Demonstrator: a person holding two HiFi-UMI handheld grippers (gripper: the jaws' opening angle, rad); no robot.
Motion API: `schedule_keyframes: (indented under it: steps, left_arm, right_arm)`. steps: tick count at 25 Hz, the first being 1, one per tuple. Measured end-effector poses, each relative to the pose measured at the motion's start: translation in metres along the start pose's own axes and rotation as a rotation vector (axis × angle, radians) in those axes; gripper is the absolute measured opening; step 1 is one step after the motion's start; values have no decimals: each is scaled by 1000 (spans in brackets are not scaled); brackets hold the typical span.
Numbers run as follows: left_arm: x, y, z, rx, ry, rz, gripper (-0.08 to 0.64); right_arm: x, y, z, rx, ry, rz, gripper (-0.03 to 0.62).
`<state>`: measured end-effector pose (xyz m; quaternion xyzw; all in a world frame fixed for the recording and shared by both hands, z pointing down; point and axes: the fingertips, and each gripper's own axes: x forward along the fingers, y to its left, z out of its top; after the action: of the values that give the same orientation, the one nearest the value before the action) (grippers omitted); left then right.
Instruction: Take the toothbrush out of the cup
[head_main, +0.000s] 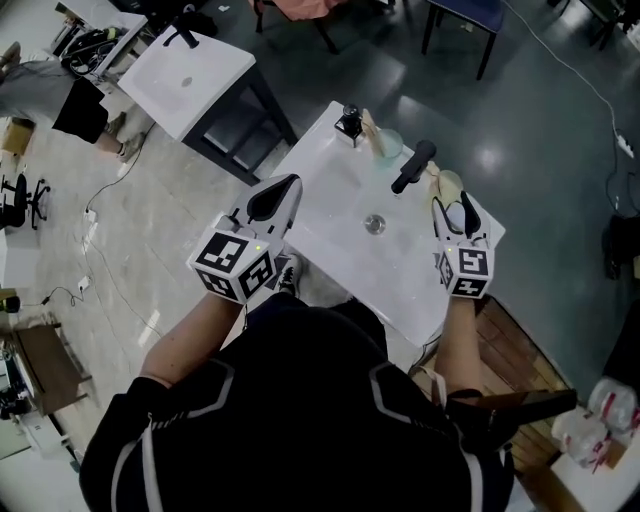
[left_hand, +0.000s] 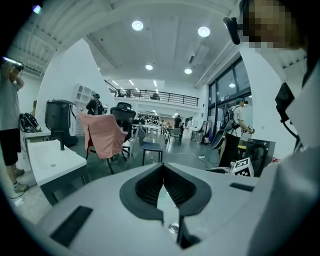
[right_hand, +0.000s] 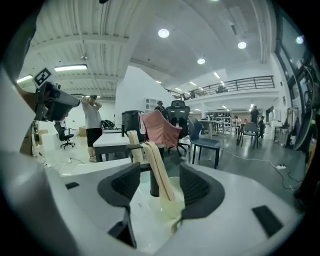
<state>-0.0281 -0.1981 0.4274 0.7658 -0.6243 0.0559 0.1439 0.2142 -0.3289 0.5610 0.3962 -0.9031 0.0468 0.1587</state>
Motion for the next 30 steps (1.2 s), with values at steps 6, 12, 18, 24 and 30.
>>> schedule_keyframes:
  steps: [6,12,18,24,30]
  left_arm:
    - [-21,9,-5,7,3,51,3]
    - [-34,17,-10,-1,11,91,3]
    - [-46,26,-12,-5,20,125,3]
    - [-46,30,-12,-12,17,122,3]
    - [-47,32,-12,-17,18,120,3]
  right_arm:
    - [29,5,-18,0,36,7,252]
    - [49,2,-28,-17,67,-16,220]
    - [59,-2,-28,0,77,-42,187]
    - [65,-5,-30,-4,77,-51,127]
    - [63,-9,-26,6,70,-73,76]
